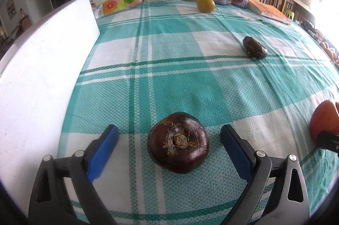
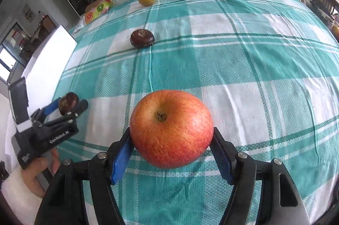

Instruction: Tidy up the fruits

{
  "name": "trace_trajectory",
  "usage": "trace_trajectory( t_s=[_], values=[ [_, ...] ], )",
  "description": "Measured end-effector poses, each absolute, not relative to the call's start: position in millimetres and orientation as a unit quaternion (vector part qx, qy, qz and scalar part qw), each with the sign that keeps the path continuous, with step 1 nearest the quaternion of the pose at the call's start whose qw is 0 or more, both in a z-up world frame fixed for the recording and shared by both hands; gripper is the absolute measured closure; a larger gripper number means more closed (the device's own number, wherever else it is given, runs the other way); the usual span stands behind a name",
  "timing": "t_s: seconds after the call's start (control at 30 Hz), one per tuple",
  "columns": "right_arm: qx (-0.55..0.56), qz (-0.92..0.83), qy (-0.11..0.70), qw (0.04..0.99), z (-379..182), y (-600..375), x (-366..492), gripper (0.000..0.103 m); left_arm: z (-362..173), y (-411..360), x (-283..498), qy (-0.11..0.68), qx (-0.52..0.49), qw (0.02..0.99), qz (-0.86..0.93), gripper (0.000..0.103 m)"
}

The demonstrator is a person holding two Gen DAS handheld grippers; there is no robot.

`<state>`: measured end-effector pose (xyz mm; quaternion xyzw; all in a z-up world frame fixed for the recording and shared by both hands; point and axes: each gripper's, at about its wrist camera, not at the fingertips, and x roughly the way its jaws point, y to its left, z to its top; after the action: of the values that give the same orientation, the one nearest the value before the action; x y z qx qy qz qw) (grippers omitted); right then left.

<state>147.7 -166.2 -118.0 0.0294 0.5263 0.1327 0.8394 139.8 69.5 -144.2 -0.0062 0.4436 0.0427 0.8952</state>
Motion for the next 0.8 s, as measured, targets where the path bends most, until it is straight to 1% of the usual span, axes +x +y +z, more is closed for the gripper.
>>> trace_trajectory(
  t_s=[0.07,0.13,0.2,0.3,0.4,0.57,0.8],
  values=[
    [0.036,0.12,0.498,0.858,-119.2,-164.5,142.9,0.031,-144.3,69.6,139.6,0.444,-0.006,0.895,0.043,0.005],
    [0.061,0.116,0.486,0.864,-120.4,-166.4,143.8,0.023,-144.2,69.8,139.4,0.443,-0.006,0.895,0.043,0.005],
    [0.071,0.102,0.475,0.871,-123.9,-167.6,144.1,0.006,-144.3,70.0,139.4,0.443,-0.006,0.895,0.043,0.005],
    [0.049,0.092,0.449,0.887,-130.2,-163.1,137.1,0.002,-144.4,69.7,139.6,0.443,-0.006,0.895,0.043,0.005],
    [0.018,0.084,0.45,0.889,-132.6,-154.5,136.3,0.0,-144.4,69.9,139.6,0.443,-0.006,0.895,0.043,0.005],
    [-0.004,0.076,0.453,0.888,-134.4,-148.6,137.8,0.0,-144.3,69.8,139.6,0.443,-0.006,0.895,0.043,0.005],
    [0.002,0.079,0.451,0.889,-134.8,-149.4,136.1,0.0,-144.7,69.4,139.7,0.443,-0.008,0.895,0.042,0.005]
  ],
)
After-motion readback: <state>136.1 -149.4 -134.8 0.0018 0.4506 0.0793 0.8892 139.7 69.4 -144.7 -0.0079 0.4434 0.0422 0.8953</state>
